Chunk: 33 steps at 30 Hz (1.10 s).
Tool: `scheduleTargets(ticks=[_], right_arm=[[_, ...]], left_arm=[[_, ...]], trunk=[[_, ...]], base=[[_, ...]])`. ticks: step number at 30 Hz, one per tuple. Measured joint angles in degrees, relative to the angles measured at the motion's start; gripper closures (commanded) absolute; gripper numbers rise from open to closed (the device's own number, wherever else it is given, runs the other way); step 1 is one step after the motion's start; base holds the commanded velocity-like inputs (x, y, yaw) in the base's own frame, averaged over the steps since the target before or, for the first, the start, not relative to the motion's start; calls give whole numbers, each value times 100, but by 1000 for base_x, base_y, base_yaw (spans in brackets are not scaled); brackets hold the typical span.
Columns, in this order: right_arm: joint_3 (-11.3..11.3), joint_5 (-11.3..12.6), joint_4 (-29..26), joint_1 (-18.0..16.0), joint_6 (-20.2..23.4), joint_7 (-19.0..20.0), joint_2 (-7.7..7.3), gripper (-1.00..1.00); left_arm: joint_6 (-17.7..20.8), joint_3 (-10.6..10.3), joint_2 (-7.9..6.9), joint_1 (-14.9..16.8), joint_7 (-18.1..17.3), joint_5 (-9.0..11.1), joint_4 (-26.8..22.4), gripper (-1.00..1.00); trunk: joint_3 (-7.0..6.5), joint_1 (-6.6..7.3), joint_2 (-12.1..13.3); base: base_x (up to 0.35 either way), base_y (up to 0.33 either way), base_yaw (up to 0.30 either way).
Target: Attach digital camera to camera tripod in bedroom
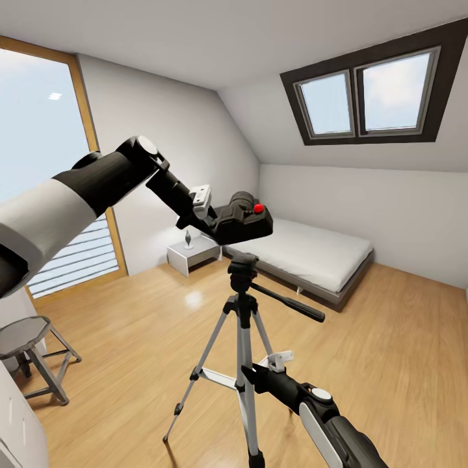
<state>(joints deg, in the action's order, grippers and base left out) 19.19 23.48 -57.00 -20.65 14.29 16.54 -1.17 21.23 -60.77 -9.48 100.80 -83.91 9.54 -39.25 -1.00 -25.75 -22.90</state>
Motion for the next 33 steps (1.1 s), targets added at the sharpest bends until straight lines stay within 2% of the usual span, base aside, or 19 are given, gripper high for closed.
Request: scheduleTargets(ticks=[7, 18, 25, 30, 33], right_arm=[[-6, -2, 17, 1, -31, 3, 0, 100], [-8, -8, 23, 1, -41, 8, -1, 100], [-8, -4, 23, 1, -40, 8, -2, 100], [-9, -7, 24, 1, -42, 9, -1, 100], [-12, 0, 22, 1, -38, 8, -3, 100]], left_arm=[[-28, -29, -14, -2, 2, 118, -132, 100], [-43, -65, -41, -3, 2, 154, -300, 100], [-52, -268, -74, 3, 2, 242, -470, 100], [-213, -342, -132, 3, 7, 362, -484, 100], [-439, -372, -222, -4, 10, 417, -456, 100]], trunk=[[0, 0, 1], [1, -1, 2], [1, -1, 2], [1, -1, 2], [0, -1, 2]], base=[[0, 0, 0], [0, 0, 0], [0, 0, 0], [0, 0, 0], [0, 0, 0]])
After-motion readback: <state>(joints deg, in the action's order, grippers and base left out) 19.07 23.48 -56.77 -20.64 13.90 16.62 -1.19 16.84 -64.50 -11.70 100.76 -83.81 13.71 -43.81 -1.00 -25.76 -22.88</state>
